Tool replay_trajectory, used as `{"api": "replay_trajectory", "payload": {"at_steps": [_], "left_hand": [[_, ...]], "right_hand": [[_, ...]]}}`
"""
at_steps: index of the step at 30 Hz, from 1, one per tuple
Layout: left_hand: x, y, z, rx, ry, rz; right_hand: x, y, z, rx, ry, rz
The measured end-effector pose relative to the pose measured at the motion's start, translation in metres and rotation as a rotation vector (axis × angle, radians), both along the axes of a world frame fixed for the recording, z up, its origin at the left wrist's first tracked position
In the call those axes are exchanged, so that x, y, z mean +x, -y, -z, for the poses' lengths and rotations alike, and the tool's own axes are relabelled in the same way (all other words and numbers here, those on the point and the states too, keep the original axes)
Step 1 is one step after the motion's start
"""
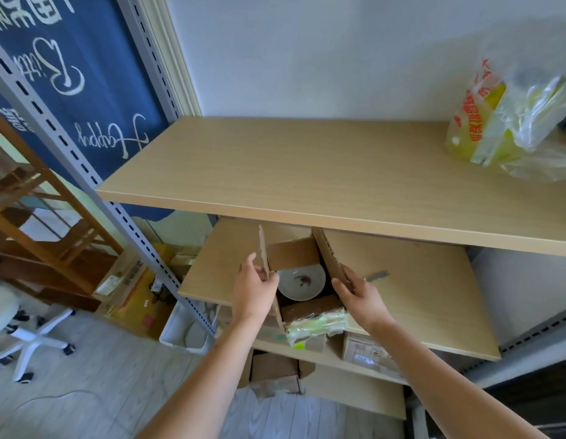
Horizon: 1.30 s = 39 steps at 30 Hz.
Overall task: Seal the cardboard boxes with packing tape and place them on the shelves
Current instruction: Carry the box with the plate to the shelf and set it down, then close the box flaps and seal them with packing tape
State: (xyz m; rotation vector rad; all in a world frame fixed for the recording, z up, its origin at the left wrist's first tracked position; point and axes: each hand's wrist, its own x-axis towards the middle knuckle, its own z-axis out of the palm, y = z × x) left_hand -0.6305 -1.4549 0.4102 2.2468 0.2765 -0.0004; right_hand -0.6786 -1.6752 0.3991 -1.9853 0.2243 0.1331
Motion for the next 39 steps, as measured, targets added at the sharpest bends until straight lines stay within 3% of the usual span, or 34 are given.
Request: {"api": "replay_trajectory", "payload": {"at_steps": [3, 9, 15, 20, 22, 24, 26, 29, 35, 39], "left_hand": [[-0.002, 0.006, -0.004, -0.042, -0.052, 0.019], [0.006, 0.004, -0.015, -0.259, -0.125, -0.035], [0.022, -0.021, -0.03, -0.287, -0.125, 0.047], [0.034, -0.043, -0.037, -0.293, -0.208, 0.104], [0.028, -0.047, -0.036, -0.369, -0.081, 0.058], [0.019, -0.051, -0.028, -0.317, 0.142, -0.134], [0.01, -0.054, -0.012, -0.226, 0.242, -0.386], [-0.002, -0.049, 0.021, -0.193, 0.035, -0.543], [-0.021, -0.012, 0.087, -0.271, -0.524, -0.298], [-0.019, 0.016, 0.114, -0.313, -0.661, -0.134]], "right_hand": [[0.007, -0.002, 0.002, -0.116, 0.016, 0.046], [0.04, -0.016, -0.011, -0.07, 0.008, 0.125], [0.087, -0.051, 0.001, 0.141, -0.072, 0.261], [0.108, -0.079, 0.011, 0.314, -0.215, 0.235], [0.108, -0.078, 0.011, 0.507, -0.262, 0.263], [0.101, -0.072, 0.012, 0.654, -0.239, 0.3], [0.09, -0.064, 0.019, 0.592, -0.219, 0.357], [0.074, -0.054, 0.047, 0.389, -0.29, 0.463], [0.05, -0.057, 0.096, 0.083, -0.429, 0.249], [0.046, -0.059, 0.108, -0.118, -0.375, 0.086]]}}
